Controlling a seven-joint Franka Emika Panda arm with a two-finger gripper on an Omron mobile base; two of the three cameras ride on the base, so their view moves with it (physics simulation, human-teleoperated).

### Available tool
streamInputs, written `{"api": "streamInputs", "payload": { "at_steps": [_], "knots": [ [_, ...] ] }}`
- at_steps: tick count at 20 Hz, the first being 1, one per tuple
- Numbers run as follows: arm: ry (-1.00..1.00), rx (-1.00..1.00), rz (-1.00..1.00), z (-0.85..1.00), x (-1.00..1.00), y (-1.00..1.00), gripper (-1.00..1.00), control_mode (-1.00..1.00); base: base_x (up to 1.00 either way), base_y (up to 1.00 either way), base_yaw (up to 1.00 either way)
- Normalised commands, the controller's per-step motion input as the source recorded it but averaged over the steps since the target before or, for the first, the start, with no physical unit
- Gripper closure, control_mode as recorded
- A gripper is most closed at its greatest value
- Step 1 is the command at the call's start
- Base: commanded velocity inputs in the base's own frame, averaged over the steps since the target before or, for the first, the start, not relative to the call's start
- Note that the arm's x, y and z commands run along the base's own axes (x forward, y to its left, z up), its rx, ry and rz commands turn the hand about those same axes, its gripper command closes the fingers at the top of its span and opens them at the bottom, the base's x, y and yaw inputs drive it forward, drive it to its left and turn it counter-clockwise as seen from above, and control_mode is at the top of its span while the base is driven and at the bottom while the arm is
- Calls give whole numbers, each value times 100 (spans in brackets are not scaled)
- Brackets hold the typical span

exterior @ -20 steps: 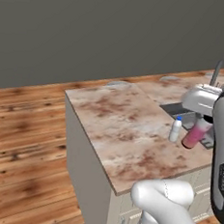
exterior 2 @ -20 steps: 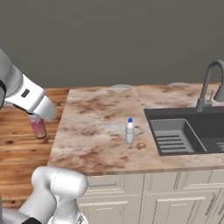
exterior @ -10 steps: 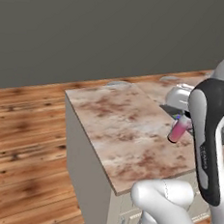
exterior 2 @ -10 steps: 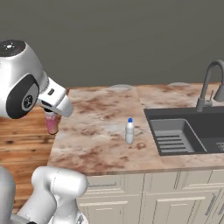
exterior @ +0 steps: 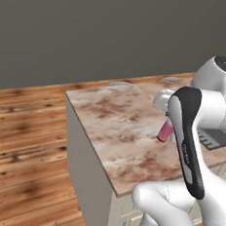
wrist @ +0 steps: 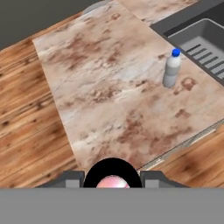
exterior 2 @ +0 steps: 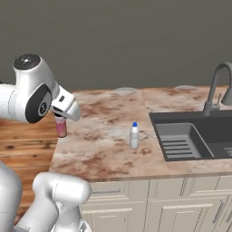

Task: Move the drinks to the dining counter.

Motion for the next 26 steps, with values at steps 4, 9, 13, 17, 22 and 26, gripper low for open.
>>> {"api": "streamInputs", "payload": {
  "at_steps": [4, 9, 13, 17, 22, 26],
  "knots": [
    [5, -7, -6, -16, 42, 16, 100, -100, 0, 0, 0],
    [4, -6, -7, -13, 35, 11, 100, -100, 0, 0, 0],
    [0, 0, 0, -21, 27, 4, 100, -100, 0, 0, 0],
    [0, 0, 0, -27, 22, 3, 100, -100, 0, 0, 0],
    [2, 0, 0, -24, 17, 0, 100, -100, 0, 0, 0],
    [5, 0, 0, -20, 18, 0, 100, -100, 0, 0, 0]
  ]
}}
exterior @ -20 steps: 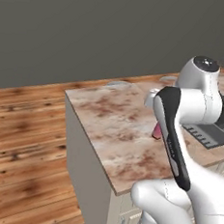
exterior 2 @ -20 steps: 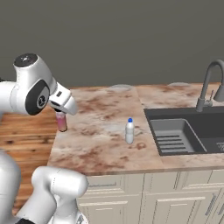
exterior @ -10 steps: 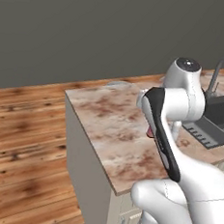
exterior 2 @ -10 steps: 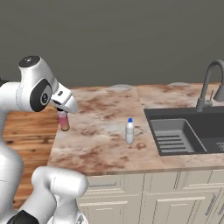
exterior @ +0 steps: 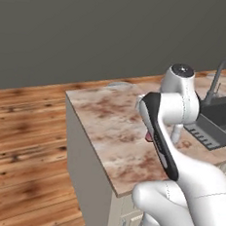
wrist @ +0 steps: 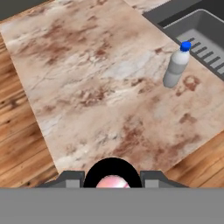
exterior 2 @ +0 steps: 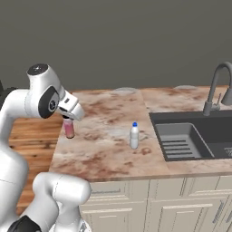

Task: Move the drinks to the dining counter.

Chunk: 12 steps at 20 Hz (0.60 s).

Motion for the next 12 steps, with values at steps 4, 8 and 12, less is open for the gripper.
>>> {"api": "streamInputs", "payload": {
  "at_steps": [4, 8, 12],
  "knots": [
    [1, 0, 0, -22, 13, 0, 100, -100, 0, 0, 0],
    [6, 0, 0, -30, 11, 0, 100, -100, 0, 0, 0],
    [2, 0, 0, -28, 4, 0, 100, -100, 0, 0, 0]
  ]
}}
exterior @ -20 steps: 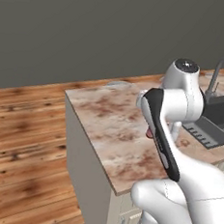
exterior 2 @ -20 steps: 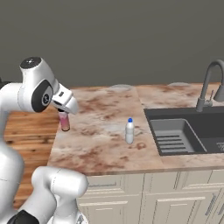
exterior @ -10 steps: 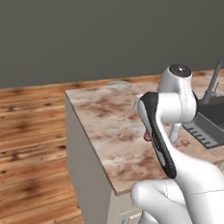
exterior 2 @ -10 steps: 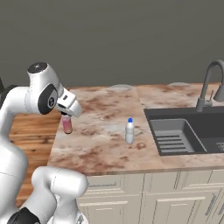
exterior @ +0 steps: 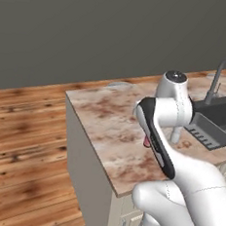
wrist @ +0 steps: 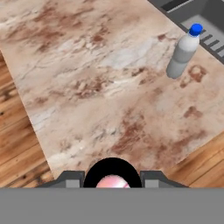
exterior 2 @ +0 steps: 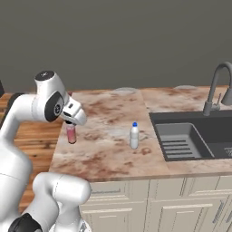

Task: Move the drinks to the dining counter.

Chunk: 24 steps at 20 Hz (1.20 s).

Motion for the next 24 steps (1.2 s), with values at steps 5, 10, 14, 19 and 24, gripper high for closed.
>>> {"api": "streamInputs", "payload": {
  "at_steps": [5, 10, 14, 19, 24],
  "knots": [
    [1, 0, 0, -29, 9, 0, 100, -100, 0, 0, 0],
    [0, 0, 0, -23, 13, 0, 100, -100, 0, 0, 0],
    [2, 0, 0, -25, 22, 0, 100, -100, 0, 0, 0],
    [1, 0, 0, -29, 14, 0, 100, -100, 0, 0, 0],
    [4, 0, 0, -31, 12, 0, 100, -100, 0, 0, 0]
  ]
}}
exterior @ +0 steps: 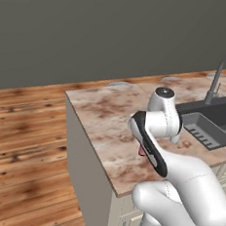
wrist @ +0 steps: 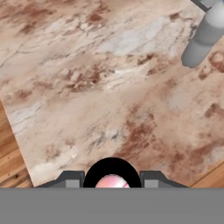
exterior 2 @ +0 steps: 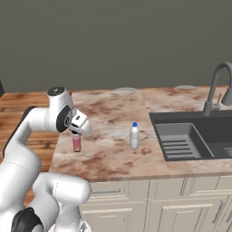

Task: Move the drinks to the dining counter.

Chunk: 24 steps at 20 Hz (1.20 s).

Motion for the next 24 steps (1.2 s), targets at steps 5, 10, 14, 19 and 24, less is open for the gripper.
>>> {"api": "streamInputs", "payload": {
  "at_steps": [5, 10, 14, 19, 24],
  "knots": [
    [1, 0, 0, -22, 8, 0, 100, -100, 0, 0, 0],
    [0, 0, 0, -10, 6, 0, 100, -100, 0, 0, 0],
    [0, 0, 0, -13, 3, 0, 100, -100, 0, 0, 0],
    [0, 0, 0, -22, 0, 0, 100, -100, 0, 0, 0],
    [0, 0, 0, -21, 5, 0, 100, -100, 0, 0, 0]
  ]
}}
